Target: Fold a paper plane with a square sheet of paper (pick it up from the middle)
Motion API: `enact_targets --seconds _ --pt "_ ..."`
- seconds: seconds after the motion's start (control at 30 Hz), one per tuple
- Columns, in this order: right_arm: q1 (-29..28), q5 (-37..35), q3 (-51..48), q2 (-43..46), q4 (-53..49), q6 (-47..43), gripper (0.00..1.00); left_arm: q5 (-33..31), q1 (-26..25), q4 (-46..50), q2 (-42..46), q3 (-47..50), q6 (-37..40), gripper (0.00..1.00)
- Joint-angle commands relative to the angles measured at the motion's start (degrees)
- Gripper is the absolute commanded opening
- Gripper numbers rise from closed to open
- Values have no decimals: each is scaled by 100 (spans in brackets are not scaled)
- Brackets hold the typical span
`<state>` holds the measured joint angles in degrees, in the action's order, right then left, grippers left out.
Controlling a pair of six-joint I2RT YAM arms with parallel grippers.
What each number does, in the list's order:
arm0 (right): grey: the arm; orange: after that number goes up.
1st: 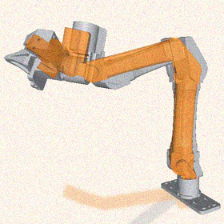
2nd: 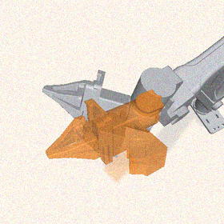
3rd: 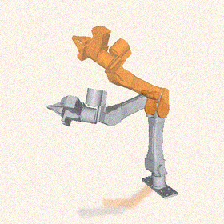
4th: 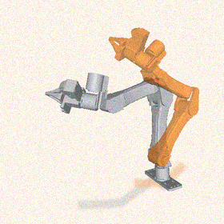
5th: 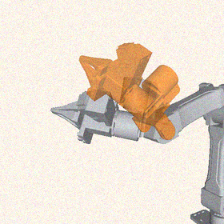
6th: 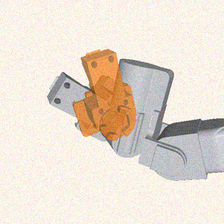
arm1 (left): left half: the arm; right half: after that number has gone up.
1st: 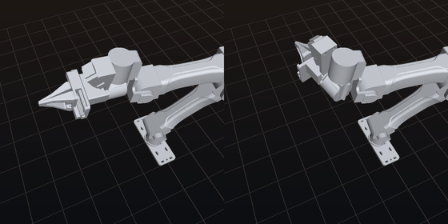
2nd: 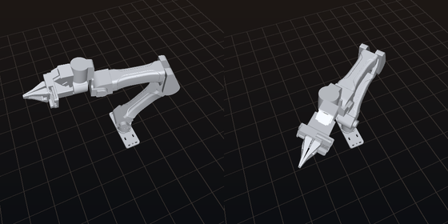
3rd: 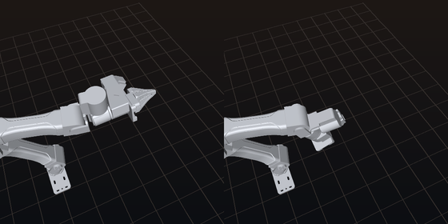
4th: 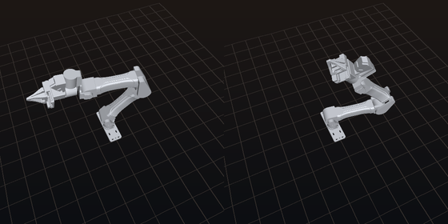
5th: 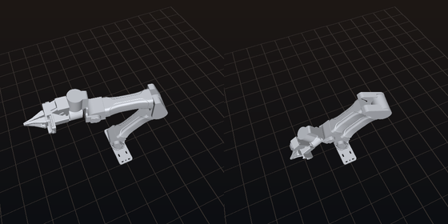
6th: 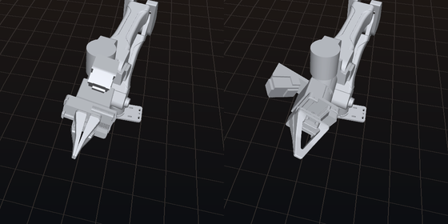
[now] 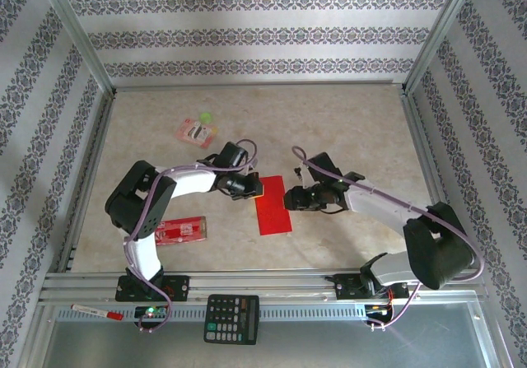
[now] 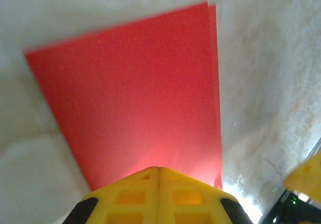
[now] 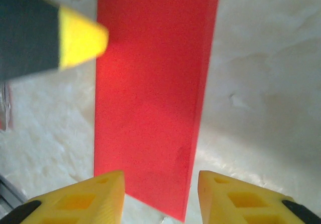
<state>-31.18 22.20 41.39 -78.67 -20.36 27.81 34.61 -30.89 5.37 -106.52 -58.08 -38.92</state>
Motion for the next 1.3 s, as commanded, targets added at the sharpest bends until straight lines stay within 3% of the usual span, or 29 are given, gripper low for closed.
enact_targets --seconds 0.0,0.43,1.27 --pt "-220 -348 -269 199 36 203 44 210 131 471 -328 -348 532 2" --pt "-1209 -689 -856 210 1230 1018 47 291 381 1104 -992 -946 1233 0" --pt "-1417 -746 -642 -689 1775 1130 47 277 388 1286 -1064 -1038 1391 0"
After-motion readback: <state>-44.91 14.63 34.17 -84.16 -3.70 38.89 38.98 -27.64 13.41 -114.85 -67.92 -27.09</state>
